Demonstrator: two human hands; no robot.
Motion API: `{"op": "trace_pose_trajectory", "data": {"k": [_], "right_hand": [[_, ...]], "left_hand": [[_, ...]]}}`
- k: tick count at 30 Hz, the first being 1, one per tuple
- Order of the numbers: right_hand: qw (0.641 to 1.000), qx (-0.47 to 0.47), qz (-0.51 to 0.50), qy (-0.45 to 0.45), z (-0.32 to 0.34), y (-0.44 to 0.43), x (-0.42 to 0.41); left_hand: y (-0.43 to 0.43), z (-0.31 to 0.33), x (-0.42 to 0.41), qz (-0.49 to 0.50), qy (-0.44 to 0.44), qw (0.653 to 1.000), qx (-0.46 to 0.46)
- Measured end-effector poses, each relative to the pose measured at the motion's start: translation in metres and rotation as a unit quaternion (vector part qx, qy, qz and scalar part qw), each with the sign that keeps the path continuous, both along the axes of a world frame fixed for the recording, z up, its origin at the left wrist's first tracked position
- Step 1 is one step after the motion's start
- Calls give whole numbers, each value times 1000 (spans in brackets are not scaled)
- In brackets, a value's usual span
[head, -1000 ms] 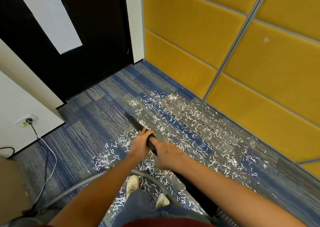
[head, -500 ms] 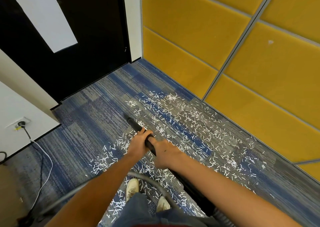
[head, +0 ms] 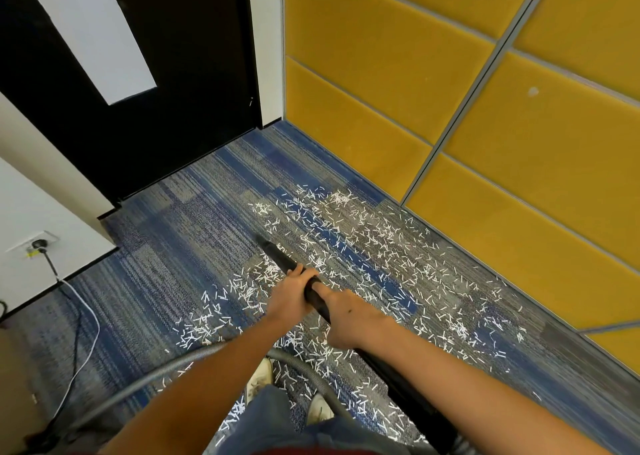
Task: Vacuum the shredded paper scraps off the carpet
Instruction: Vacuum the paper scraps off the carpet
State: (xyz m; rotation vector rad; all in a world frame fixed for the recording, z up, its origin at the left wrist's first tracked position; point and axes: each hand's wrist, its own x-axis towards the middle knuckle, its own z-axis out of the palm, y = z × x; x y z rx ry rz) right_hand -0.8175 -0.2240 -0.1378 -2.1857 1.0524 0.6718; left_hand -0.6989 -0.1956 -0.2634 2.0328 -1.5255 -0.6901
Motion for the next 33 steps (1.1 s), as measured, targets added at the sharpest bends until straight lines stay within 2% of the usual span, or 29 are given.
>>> {"op": "trace_pose_trajectory", "data": {"k": [13, 21, 33], "right_hand": [[1000, 1, 3, -12, 1, 29, -42], [999, -10, -38, -4, -4, 27, -69], [999, -9, -51, -11, -2, 7, -60]], "left_hand": [[27, 0, -41, 17, 3, 1000, 13], [12, -7, -69, -26, 18, 999, 28], [-12, -11, -59, -29, 20, 999, 17]]}}
